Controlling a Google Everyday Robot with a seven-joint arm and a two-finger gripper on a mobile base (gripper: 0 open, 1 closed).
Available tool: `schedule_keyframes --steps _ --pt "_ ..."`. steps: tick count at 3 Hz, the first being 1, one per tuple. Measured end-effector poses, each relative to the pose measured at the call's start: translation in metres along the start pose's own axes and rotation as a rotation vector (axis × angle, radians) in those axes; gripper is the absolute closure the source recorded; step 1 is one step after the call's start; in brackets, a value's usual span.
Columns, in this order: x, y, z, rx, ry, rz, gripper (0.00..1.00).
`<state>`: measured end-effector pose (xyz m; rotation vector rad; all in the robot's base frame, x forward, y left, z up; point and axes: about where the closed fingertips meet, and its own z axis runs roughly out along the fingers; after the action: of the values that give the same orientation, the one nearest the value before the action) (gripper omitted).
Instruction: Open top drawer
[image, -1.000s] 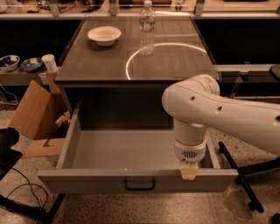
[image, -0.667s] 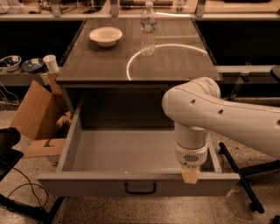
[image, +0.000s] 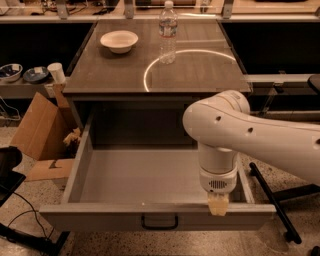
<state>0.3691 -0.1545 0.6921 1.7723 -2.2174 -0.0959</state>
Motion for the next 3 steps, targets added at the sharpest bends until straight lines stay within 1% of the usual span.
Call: schedule_keyframes --steps 1,3 --pt "0.0 0.0 0.0 0.0 0.0 0.0 0.85" --pt "0.0 0.0 0.0 0.0 0.0 0.0 0.38"
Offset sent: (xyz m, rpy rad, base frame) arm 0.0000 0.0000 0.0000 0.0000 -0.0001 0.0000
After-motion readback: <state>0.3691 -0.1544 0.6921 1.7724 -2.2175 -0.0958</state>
